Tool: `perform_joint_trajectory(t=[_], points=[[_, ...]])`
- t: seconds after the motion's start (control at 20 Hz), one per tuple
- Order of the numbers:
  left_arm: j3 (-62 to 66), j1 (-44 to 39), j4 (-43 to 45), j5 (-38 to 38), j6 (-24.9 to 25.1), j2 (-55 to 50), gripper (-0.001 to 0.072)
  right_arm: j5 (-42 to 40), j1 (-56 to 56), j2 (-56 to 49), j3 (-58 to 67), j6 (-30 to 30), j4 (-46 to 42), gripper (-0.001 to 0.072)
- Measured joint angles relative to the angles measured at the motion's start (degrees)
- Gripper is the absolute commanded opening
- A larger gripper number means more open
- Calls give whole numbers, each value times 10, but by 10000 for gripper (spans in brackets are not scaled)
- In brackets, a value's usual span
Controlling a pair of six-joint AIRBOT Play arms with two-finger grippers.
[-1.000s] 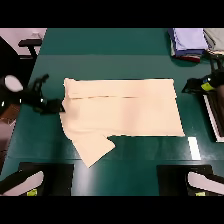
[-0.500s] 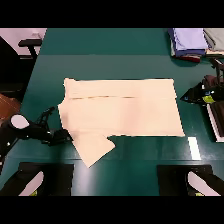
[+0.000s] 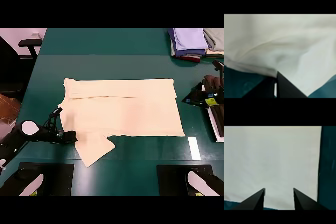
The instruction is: Fold the shirts.
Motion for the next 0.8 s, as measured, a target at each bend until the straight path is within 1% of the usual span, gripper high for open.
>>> perform_joint_trajectory(t=[0.1, 0.15, 0.2, 0.35, 0.45, 0.55, 0.65, 0.8], points=[[21, -2, 0, -17, 5, 0, 25, 26, -39, 0, -1, -1, -7, 417], [33, -3, 0, -23, 6, 0, 26, 38, -63, 0, -5, -1, -12, 446], [47, -3, 0, -28, 8, 0, 26, 48, -87, 0, -13, -1, -23, 527], [79, -3, 0, -33, 10, 0, 26, 61, -161, -5, -76, -1, -41, 529], [91, -4, 0, -38, 11, 0, 26, 56, -197, -21, -131, -2, -38, 519], [98, -4, 0, -39, 11, 0, 27, 41, -217, -44, -178, -8, -20, 481], [101, -4, 0, -39, 12, 0, 26, 19, -221, -68, -211, -15, 2, 477], [103, -4, 0, -40, 12, 0, 26, -3, -200, -97, -230, -21, 36, 343]])
